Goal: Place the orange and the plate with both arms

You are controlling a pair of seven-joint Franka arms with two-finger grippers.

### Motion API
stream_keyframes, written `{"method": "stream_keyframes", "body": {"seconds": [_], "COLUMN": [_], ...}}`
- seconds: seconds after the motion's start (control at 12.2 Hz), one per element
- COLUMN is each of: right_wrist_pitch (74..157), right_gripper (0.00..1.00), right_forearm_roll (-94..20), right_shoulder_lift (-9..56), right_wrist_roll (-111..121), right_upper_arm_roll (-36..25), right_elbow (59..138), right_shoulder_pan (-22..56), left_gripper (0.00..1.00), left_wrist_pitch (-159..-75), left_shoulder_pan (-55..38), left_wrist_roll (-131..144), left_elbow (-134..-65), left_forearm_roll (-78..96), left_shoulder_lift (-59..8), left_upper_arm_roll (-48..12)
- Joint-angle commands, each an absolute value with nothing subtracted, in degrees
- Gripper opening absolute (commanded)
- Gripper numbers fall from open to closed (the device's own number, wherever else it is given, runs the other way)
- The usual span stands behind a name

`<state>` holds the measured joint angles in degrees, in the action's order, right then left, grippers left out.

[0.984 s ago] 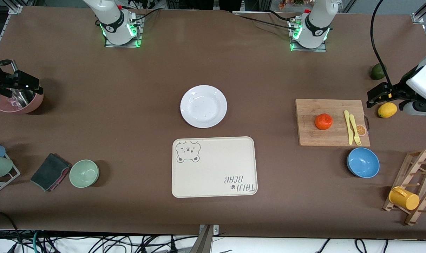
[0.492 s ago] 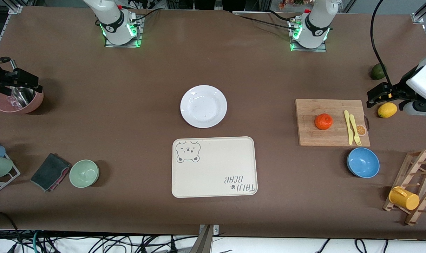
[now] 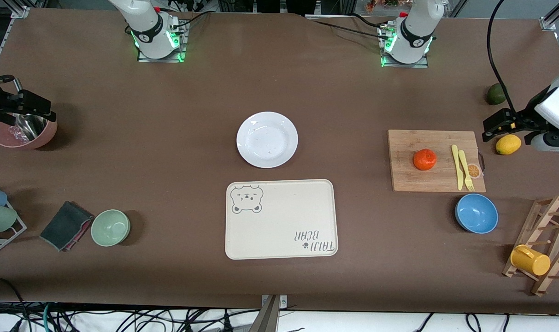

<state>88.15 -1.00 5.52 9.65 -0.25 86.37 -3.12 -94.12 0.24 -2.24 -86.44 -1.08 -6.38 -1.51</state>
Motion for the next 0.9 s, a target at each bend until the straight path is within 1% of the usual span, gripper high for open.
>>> {"method": "stream_keyframes", "body": {"seconds": [0.0, 0.57, 0.74, 0.82], "right_wrist_pitch": [87.98, 87.80, 87.89, 87.89], "right_gripper": [1.00, 1.00, 1.00, 1.00], "right_forearm_roll": [-1.05, -1.05, -0.97, -0.97], "right_shoulder_lift": [4.13, 4.13, 4.13, 4.13], "right_wrist_roll": [10.20, 10.28, 10.20, 10.28], "right_upper_arm_roll": [-0.09, -0.09, 0.00, 0.00], "right_elbow": [87.45, 87.28, 87.28, 87.36], "right_shoulder_pan": [-3.43, -3.43, -3.34, -3.43], "left_gripper": [1.00, 1.00, 1.00, 1.00], "left_wrist_pitch": [-93.52, -94.74, -99.65, -100.45], "left_shoulder_pan": [0.09, 0.18, 1.57, 1.67], "left_wrist_roll": [-2.02, -1.93, -1.58, -1.15], "left_elbow": [-85.25, -85.08, -85.17, -85.17], "left_forearm_roll": [-2.72, -2.81, -1.76, -1.32], "left_shoulder_lift": [-7.03, -12.91, -19.65, -20.47], "left_upper_arm_roll": [-1.67, -1.49, -1.41, -1.49]}}
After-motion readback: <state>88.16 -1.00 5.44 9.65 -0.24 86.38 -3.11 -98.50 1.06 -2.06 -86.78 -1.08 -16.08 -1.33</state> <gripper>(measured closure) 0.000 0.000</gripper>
